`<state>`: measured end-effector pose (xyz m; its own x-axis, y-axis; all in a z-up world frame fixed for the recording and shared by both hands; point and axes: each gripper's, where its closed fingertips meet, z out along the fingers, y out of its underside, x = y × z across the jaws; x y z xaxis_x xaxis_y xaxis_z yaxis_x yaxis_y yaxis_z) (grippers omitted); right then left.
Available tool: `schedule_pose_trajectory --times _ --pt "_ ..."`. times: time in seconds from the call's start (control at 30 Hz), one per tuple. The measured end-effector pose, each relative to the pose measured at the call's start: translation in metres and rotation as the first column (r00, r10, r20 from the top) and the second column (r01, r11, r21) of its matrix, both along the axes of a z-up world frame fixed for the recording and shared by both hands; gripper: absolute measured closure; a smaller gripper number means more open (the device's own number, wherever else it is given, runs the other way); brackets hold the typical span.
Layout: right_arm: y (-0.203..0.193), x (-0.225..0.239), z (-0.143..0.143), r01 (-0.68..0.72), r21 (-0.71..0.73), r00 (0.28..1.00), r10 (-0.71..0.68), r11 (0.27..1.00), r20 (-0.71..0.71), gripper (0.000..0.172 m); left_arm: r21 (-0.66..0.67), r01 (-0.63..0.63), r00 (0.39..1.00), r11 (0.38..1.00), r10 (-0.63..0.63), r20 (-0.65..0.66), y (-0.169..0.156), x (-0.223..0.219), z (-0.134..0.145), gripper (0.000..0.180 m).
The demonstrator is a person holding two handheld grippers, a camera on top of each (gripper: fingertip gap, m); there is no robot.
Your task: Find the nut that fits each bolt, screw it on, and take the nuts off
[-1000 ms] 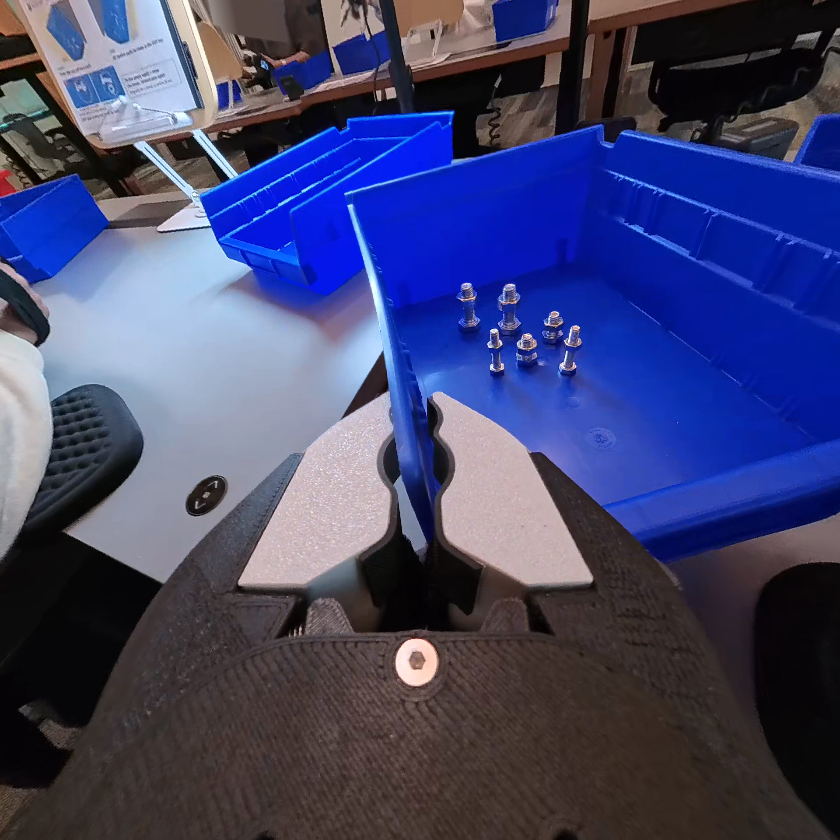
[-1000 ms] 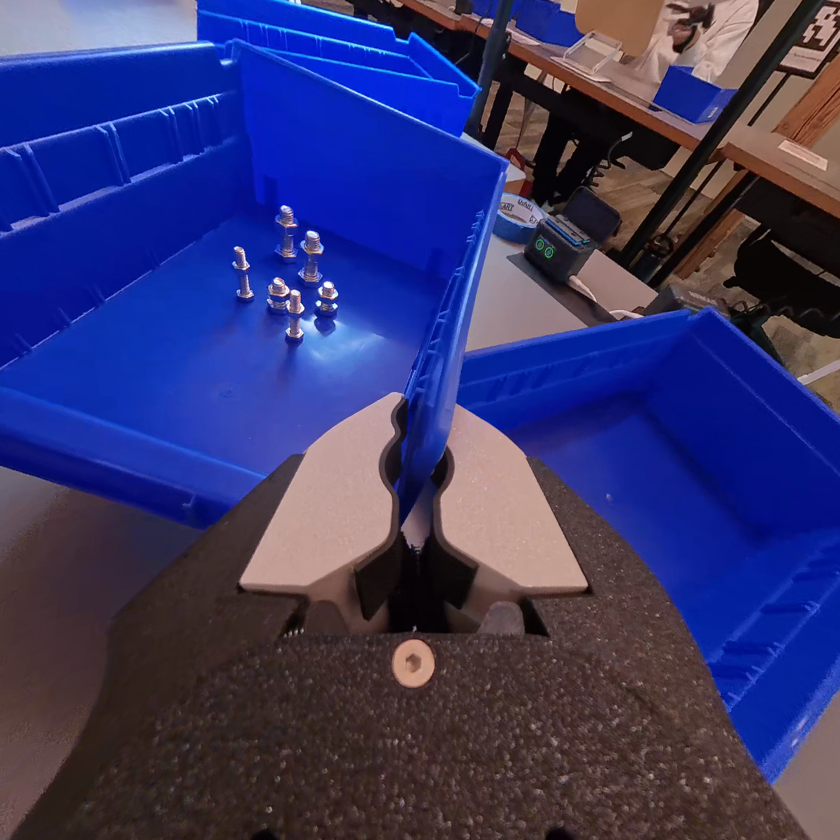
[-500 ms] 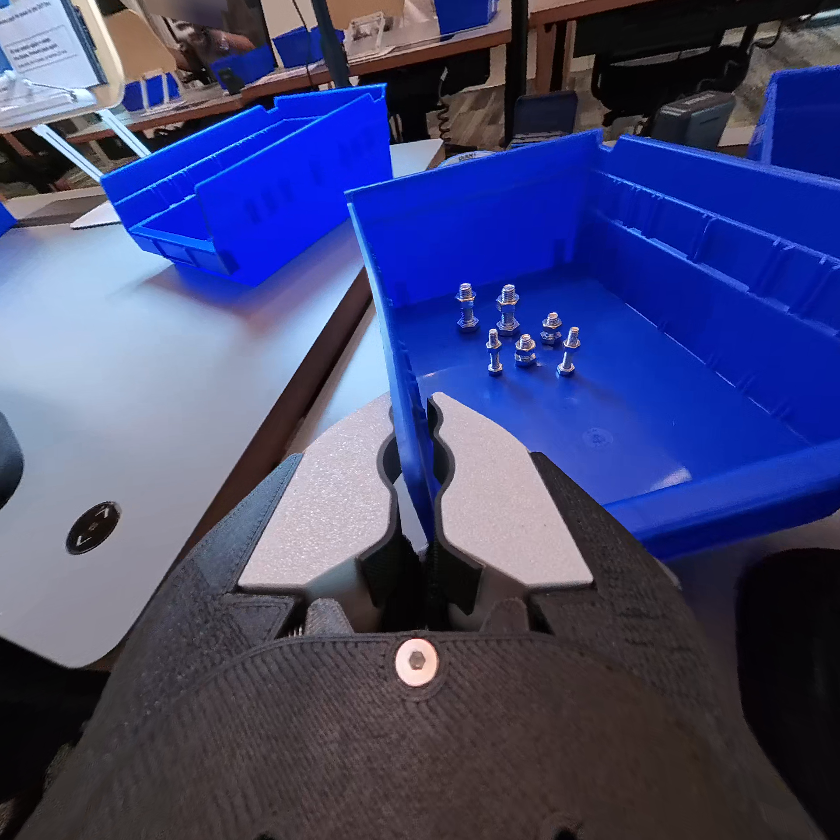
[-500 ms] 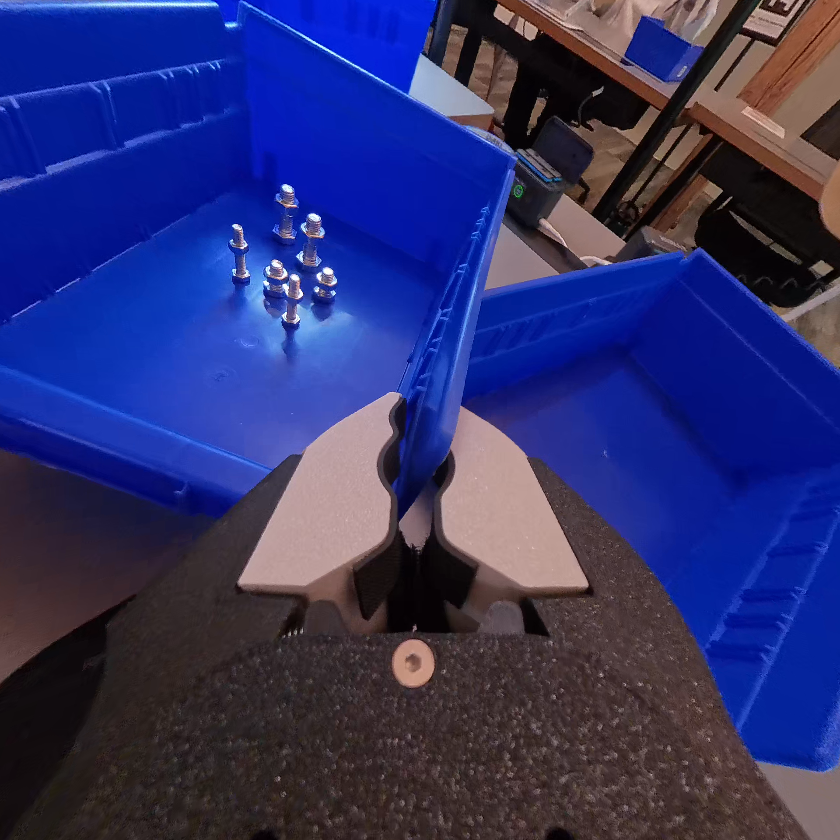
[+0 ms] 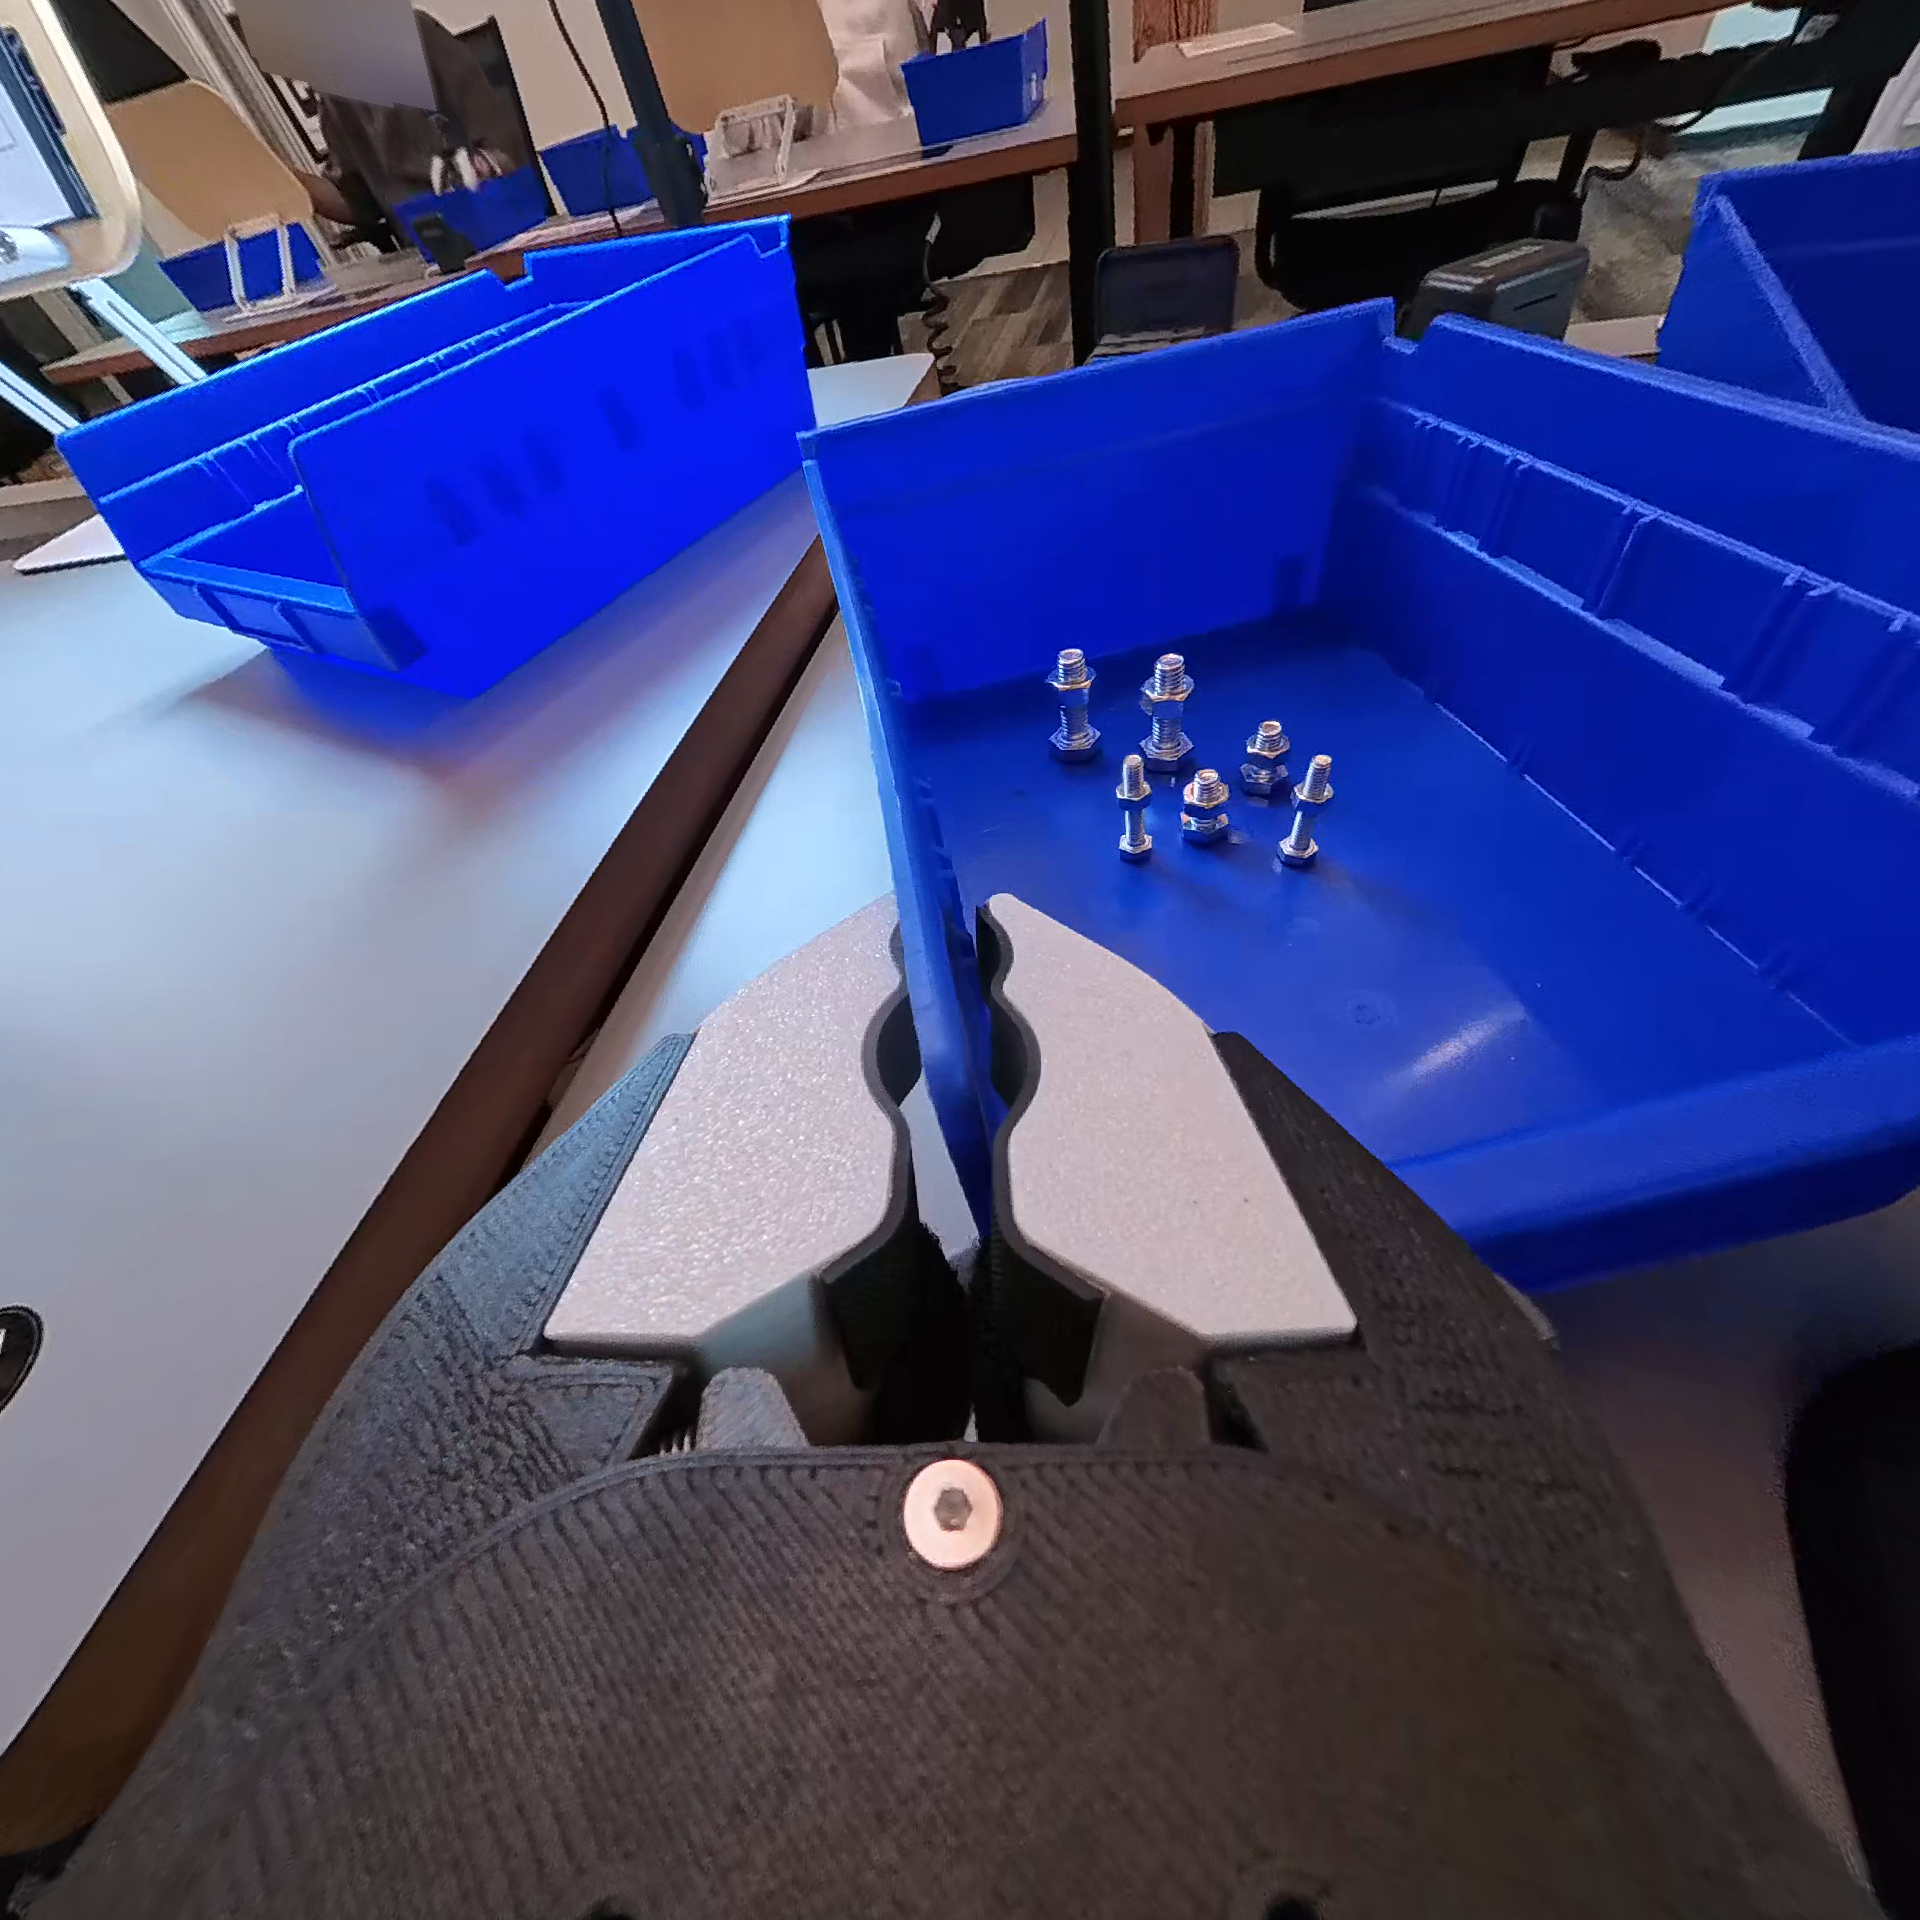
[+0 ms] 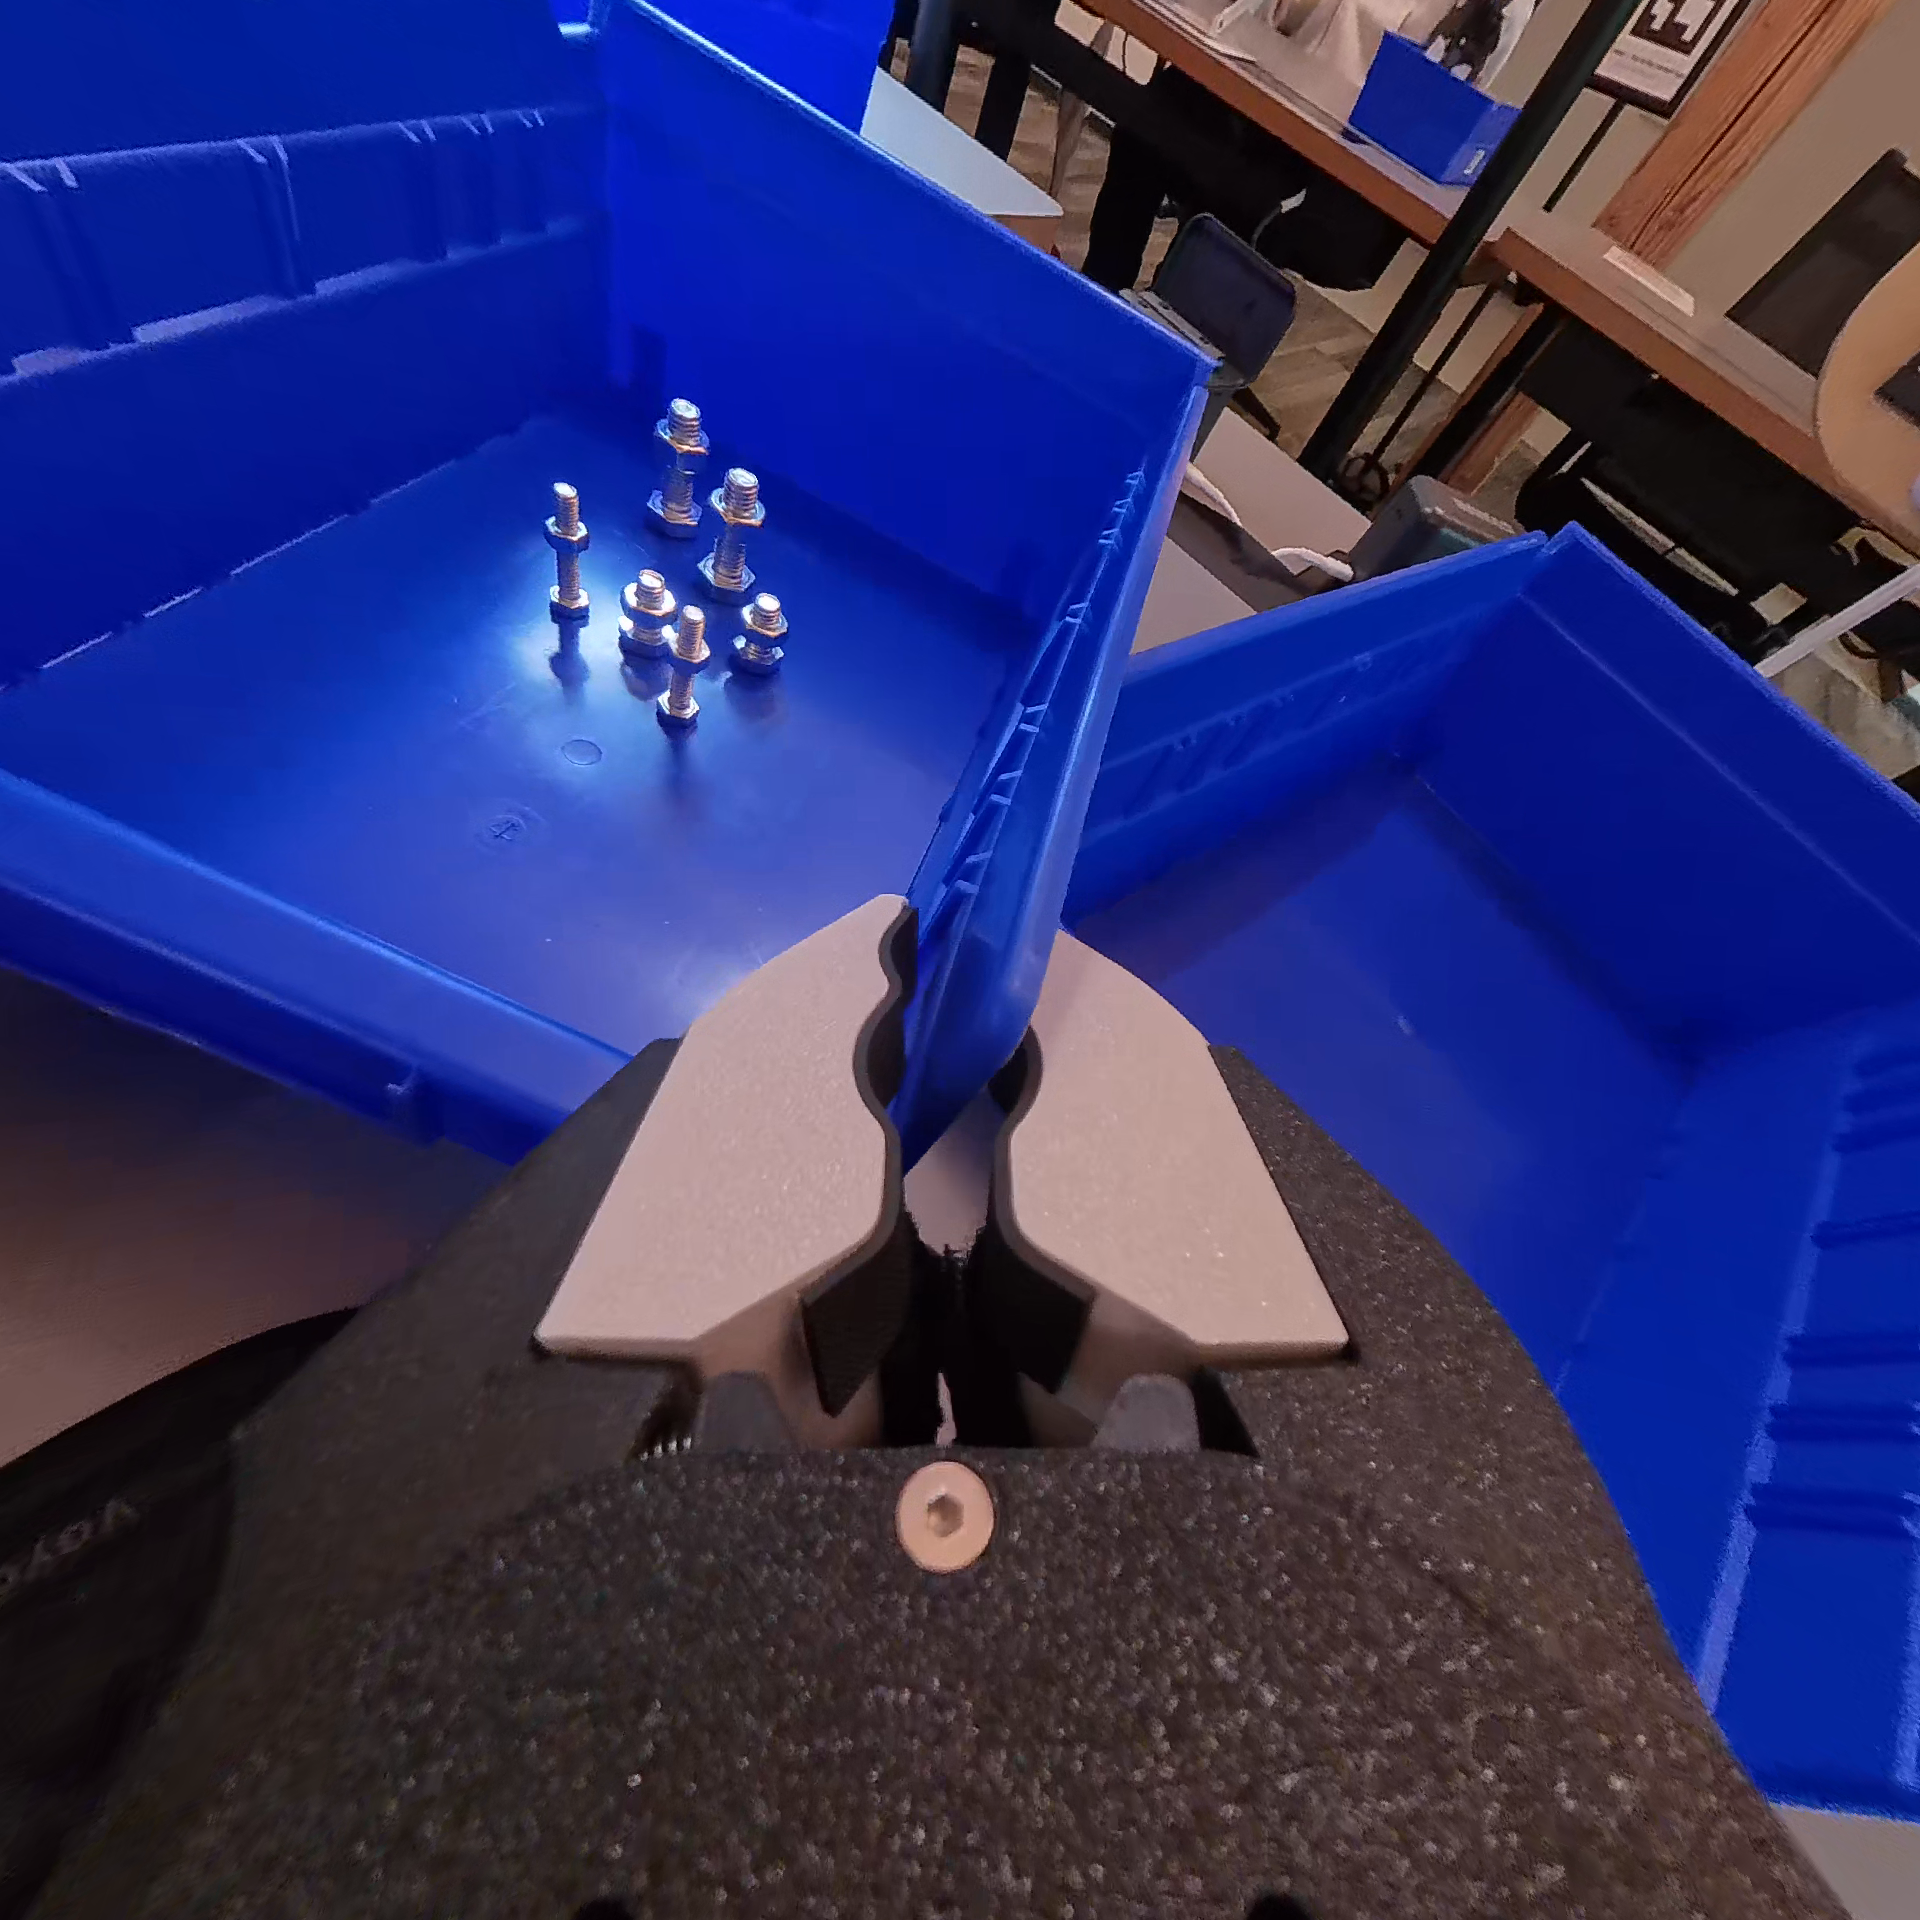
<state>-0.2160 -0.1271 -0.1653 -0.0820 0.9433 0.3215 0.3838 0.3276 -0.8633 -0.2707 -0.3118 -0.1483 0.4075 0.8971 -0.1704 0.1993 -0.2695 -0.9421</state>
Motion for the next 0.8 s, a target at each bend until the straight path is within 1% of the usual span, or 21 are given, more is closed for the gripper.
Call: schedule_pose_trajectory --times 0.13,0.27,0.33,0.4,0.43,0.53,0.6,0.63,0.7,0.77,0.8 --pt "-0.003 0.000 -0.002 -0.008 -0.013 1.000 0.008 1.000 -0.013 0.159 0.013 0.009 1.000 1.000 -0.009 -0.001 -0.002 -0.002 -0.004 0.172" --pt "-0.005 -0.001 -0.005 -0.011 0.005 1.000 0.011 1.000 -0.023 0.156 0.015 0.031 1.000 0.999 -0.031 0.002 -0.003 -0.001 -0.009 0.170" --pt "-0.008 -0.001 -0.008 -0.024 -0.006 1.000 0.024 1.000 -0.013 0.150 0.014 0.037 0.999 0.999 -0.037 0.017 -0.004 -0.001 -0.012 0.169" --pt "-0.013 -0.001 -0.013 -0.045 -0.033 0.999 0.045 0.998 0.013 0.138 0.007 0.049 0.998 0.999 -0.049 0.029 -0.003 0.000 -0.016 0.167" --pt "-0.014 -0.001 -0.014 -0.052 -0.044 0.998 0.053 0.998 0.015 0.133 0.015 0.055 0.998 0.998 -0.055 0.022 -0.001 0.000 -0.015 0.164" --pt "-0.016 -0.001 -0.015 -0.064 -0.044 0.998 0.065 0.997 0.012 0.127 0.013 0.056 0.998 0.998 -0.056 0.005 0.000 0.001 -0.016 0.160" --pt "-0.020 0.000 -0.015 -0.092 -0.052 0.996 0.093 0.994 0.019 0.117 0.012 0.063 0.998 0.998 -0.063 -0.009 0.001 0.002 -0.015 0.157" --pt "-0.022 0.002 -0.013 -0.107 -0.064 0.994 0.108 0.992 0.013 0.111 0.019 0.064 0.998 0.998 -0.063 -0.026 0.001 0.002 -0.013 0.151" --pt "-0.024 0.010 -0.002 -0.136 -0.111 0.991 0.136 0.984 -0.013 0.099 0.036 0.050 0.996 0.998 -0.047 -0.076 -0.003 0.003 -0.005 0.132" --pt "-0.022 0.025 0.011 -0.175 -0.171 0.985 0.169 0.970 -0.046 0.088 0.057 0.017 0.993 0.998 -0.011 -0.117 -0.013 0.006 0.005 0.115" --pt "-0.017 0.034 0.019 -0.189 -0.198 0.981 0.177 0.962 -0.074 0.084 0.074 -0.006 0.990 0.997 0.016 -0.138 -0.019 0.008 0.011 0.106"
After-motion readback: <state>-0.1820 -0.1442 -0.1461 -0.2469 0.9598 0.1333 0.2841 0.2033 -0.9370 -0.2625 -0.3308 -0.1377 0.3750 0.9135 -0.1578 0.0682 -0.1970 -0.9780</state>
